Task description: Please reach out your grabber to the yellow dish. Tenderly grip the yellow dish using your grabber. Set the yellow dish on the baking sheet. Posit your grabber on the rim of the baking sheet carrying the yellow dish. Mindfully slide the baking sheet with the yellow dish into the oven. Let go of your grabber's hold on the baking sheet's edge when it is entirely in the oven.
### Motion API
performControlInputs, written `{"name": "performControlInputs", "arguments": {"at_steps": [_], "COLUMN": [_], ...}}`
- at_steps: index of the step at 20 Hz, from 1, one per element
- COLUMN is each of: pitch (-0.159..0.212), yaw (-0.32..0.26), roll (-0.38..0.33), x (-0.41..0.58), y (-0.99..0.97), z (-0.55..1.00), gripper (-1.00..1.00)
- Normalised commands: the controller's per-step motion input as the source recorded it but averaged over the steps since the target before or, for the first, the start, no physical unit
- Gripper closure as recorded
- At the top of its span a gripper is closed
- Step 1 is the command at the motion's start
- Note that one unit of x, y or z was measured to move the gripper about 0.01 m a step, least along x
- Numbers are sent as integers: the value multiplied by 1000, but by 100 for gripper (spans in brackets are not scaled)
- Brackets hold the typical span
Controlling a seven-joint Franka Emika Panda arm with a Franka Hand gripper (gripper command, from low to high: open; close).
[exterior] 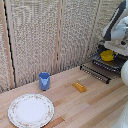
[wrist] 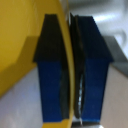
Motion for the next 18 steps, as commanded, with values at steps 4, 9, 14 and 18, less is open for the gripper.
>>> {"name": "performControlInputs", "arguments": {"at_steps": [4, 9, 14, 18], "pitch": [-2, 4, 61, 54], "yaw": [38, -17, -7, 29], "roll": [55, 0, 0, -6], "x": [178, 51, 14, 0], "y": [-446, -13, 14, 153], "z": [61, 0, 326, 709], "gripper": [-100, -100, -100, -100]}}
